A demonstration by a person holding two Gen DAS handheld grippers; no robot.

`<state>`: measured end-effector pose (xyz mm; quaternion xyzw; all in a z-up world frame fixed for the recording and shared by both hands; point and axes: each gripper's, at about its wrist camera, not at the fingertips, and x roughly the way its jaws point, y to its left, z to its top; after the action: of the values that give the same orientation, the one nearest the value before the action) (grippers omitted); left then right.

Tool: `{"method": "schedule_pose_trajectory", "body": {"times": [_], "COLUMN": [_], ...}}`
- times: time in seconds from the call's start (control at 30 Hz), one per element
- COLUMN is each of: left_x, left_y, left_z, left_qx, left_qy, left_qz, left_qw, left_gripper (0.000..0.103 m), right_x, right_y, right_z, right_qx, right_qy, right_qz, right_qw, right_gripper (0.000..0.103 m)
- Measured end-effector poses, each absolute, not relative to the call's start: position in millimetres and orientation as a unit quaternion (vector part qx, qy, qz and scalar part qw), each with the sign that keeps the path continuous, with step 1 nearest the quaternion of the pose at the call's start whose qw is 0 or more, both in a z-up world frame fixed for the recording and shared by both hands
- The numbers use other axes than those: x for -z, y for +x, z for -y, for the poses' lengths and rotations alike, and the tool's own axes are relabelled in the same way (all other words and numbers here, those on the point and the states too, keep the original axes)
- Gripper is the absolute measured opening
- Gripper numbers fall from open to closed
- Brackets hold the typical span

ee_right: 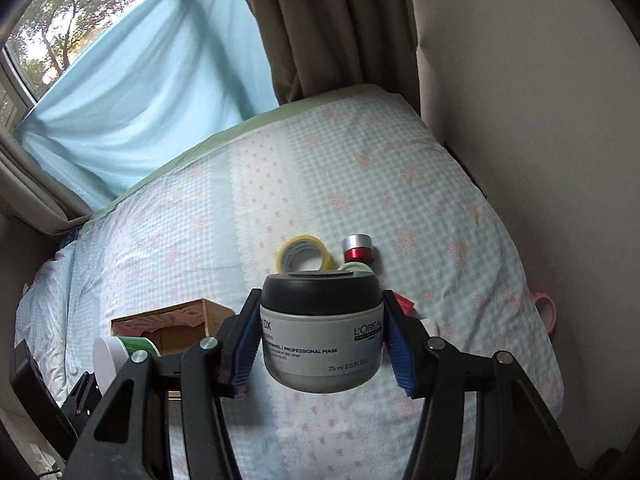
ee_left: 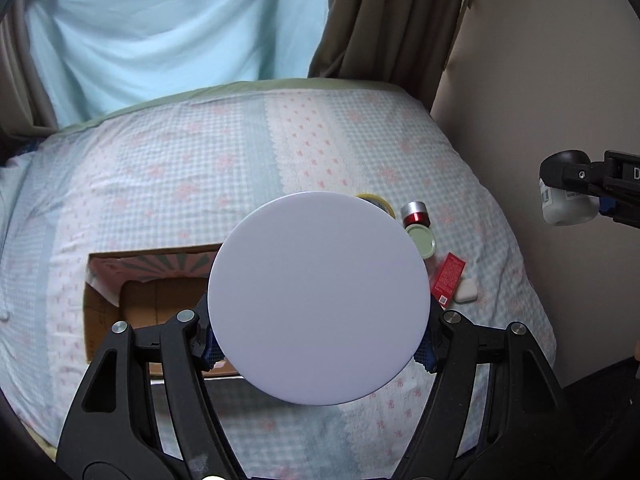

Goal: Organize rigid objects
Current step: 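Carry both jars into the cardboard box and open both tools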

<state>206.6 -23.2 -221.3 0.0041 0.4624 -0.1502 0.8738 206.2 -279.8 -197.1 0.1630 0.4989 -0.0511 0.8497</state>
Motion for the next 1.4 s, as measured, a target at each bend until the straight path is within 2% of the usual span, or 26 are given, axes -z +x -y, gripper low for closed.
{"method": "schedule_pose_trajectory", "body": {"times": [0.17, 0.43, 0.67, 0.9, 1.13, 1.4], "left_x": [193, 205, 254, 333, 418, 467], "left_y": [219, 243, 277, 309, 339, 353], "left_z": [-48, -150, -192, -197, -190, -172], "left_qx": [0.147, 0.143, 0.139, 0.130, 0.102, 0.089], "left_qy": [0.019, 0.034, 0.042, 0.042, 0.041, 0.039], "left_qz": [-0.454, -0.471, -0.511, -0.570, -0.629, -0.672], "left_qw": [0.879, 0.870, 0.847, 0.810, 0.770, 0.734], "left_gripper": [0.068, 0.068, 0.068, 0.068, 0.068, 0.068], "right_x": [178, 187, 236, 311, 390, 447], "right_y": [220, 243, 261, 273, 284, 291], "right_z": [211, 98, 9, -44, -57, -50], "right_qx": [0.021, -0.033, -0.105, -0.180, -0.200, -0.168], "right_qy": [0.165, 0.161, 0.105, 0.001, -0.050, -0.098], "right_qz": [-0.501, -0.512, -0.554, -0.601, -0.647, -0.689], "right_qw": [0.849, 0.843, 0.819, 0.779, 0.734, 0.698], "right_gripper": [0.052, 0.052, 0.052, 0.052, 0.052, 0.052]}}
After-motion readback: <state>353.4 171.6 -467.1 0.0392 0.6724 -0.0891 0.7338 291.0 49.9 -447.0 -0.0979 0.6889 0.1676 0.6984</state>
